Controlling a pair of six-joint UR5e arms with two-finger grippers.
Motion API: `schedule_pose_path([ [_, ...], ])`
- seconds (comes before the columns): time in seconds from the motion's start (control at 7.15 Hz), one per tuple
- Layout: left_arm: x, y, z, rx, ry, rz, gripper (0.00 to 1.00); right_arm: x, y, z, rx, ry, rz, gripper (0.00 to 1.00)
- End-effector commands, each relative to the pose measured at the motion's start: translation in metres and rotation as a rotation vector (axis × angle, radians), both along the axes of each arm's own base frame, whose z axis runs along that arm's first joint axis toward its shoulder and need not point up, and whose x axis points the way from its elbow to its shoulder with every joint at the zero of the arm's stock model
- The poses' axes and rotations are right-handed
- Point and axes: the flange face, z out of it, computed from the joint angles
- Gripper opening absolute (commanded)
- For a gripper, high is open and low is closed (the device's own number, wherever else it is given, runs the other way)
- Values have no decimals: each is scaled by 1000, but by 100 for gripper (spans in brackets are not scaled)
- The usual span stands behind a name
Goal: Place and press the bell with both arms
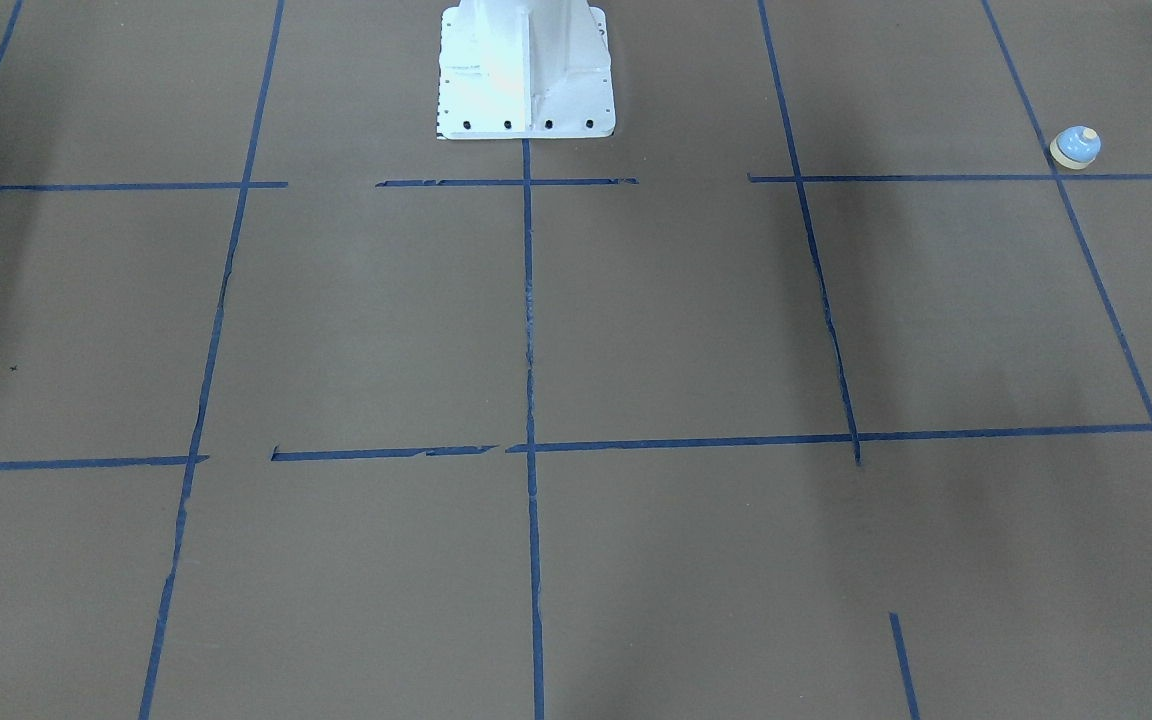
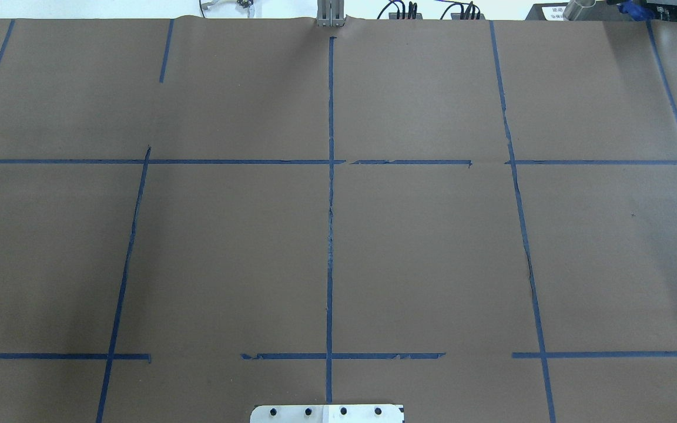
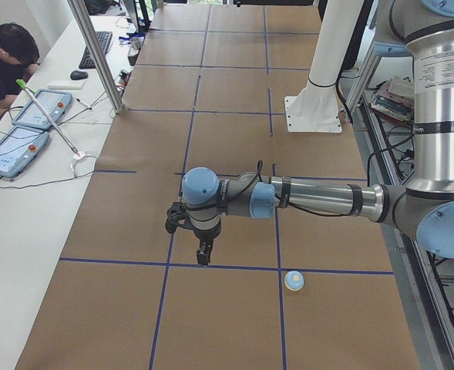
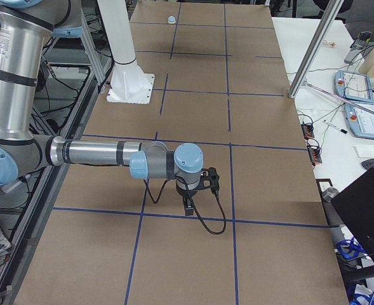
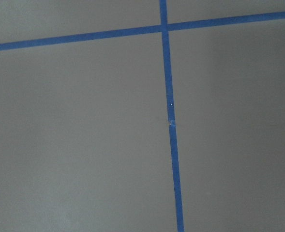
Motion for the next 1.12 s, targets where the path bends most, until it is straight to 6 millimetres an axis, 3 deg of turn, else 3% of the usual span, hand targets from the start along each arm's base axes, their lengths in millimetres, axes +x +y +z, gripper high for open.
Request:
schedule_pose_path([
  [0.0,8,-8,-26,109,1,26,100,0,-1,0,0,0,0,100],
  [0.14,69,0,-19,93,13,120,100,0,-1,-1,2,-2,0,100],
  [0.28,108,35,12,-3,-14,173,100,0,-1,-1,3,-2,0,100],
  [0.56,99,115,82,-19,-70,220,100,0,-1,-1,2,-2,0,100],
  [0.7,96,137,101,-69,-78,242,100,0,-1,-1,3,-2,-1,100],
  [0.98,118,180,133,-207,9,350,100,0,-1,-1,4,-2,-2,100],
])
